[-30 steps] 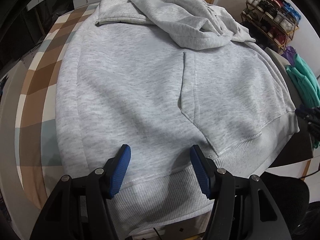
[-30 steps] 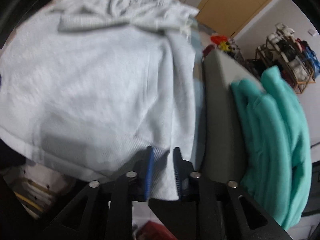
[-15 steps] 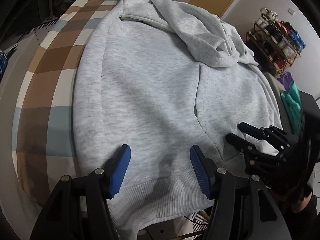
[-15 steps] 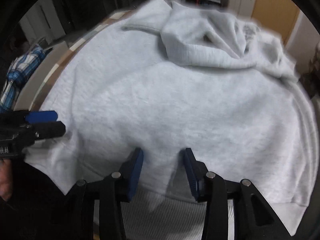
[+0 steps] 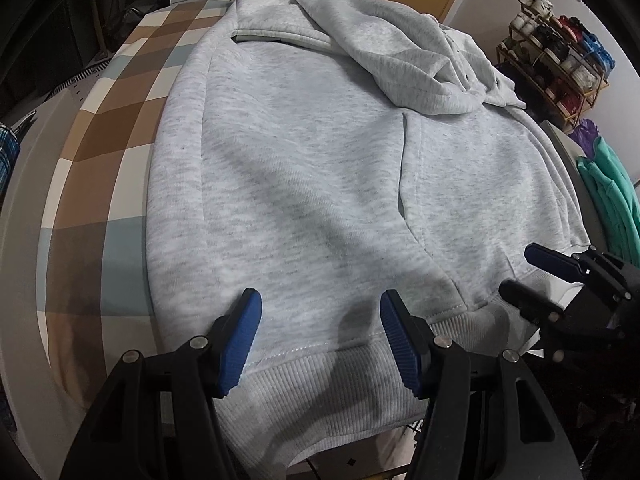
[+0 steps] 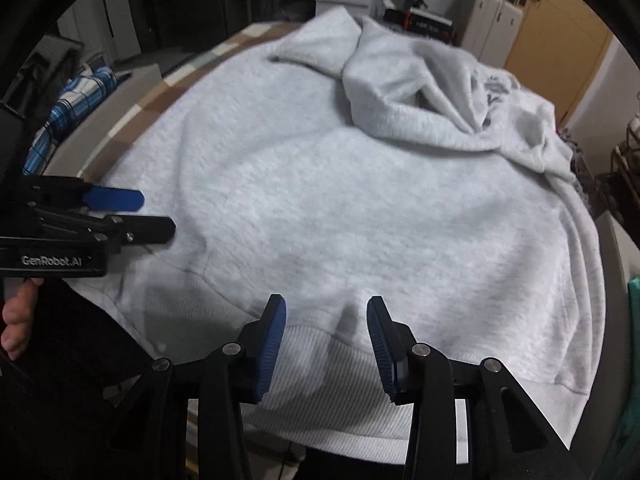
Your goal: Fold large clothes
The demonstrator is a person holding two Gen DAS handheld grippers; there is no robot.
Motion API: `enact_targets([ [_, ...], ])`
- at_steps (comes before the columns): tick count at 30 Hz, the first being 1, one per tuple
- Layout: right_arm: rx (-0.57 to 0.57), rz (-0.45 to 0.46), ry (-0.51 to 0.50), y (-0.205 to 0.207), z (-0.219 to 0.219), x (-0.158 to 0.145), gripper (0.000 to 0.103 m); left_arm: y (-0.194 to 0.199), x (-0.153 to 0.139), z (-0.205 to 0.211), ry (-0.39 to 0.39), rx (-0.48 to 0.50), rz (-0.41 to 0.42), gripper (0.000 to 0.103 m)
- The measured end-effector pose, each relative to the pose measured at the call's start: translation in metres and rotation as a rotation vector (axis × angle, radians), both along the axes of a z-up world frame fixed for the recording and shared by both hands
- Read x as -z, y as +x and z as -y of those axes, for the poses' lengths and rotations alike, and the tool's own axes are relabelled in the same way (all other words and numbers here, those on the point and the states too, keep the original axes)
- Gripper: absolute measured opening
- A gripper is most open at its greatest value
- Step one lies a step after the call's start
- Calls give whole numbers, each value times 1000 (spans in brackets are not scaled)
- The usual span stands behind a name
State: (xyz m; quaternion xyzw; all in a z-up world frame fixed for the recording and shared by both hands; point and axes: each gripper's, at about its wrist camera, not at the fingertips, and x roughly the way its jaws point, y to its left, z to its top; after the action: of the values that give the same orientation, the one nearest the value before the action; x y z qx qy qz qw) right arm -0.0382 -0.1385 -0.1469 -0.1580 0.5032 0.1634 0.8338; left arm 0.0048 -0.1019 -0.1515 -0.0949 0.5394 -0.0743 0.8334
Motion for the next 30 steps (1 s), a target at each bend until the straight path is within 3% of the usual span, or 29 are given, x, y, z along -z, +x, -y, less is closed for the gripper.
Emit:
enact_targets([
  [1,0,-25,5,-1,0,8,47,1,0,2,9,0,1,56],
  [5,38,-28,181,2,25,13,50,0,1,8,55,10,9,57],
  [8,118,-77,354,10,51,7,50,0,2,12,90,28,15,57],
  [10,184,-63,456,9,74,1,51,0,1,12,95,31,12,57],
  [13,269,-55,575,12,103,-3,59,-4,-11,3,10,14,42,57],
  [15,304,-69,636,15,117,0,59,-11,-27,-12,-49,5,106,57],
  [17,321,-71,667,9,124,-3,63,-18,-37,-31,-14,-68,126,57],
  [18,320,-69,679,7,127,-4,64,-21,-37,-40,0,-96,117,62],
  [20,313,-59,690,7,128,-10,68,-26,-28,-56,-6,-121,55,68],
  [24,285,-31,716,1,129,-20,74,-34,-7,-77,-126,-162,-80,68],
  [27,277,-35,731,8,127,-26,74,-39,6,-66,-236,-113,-156,67],
  [30,280,-36,742,9,130,-28,74,-44,-1,-48,-145,-75,-117,68],
])
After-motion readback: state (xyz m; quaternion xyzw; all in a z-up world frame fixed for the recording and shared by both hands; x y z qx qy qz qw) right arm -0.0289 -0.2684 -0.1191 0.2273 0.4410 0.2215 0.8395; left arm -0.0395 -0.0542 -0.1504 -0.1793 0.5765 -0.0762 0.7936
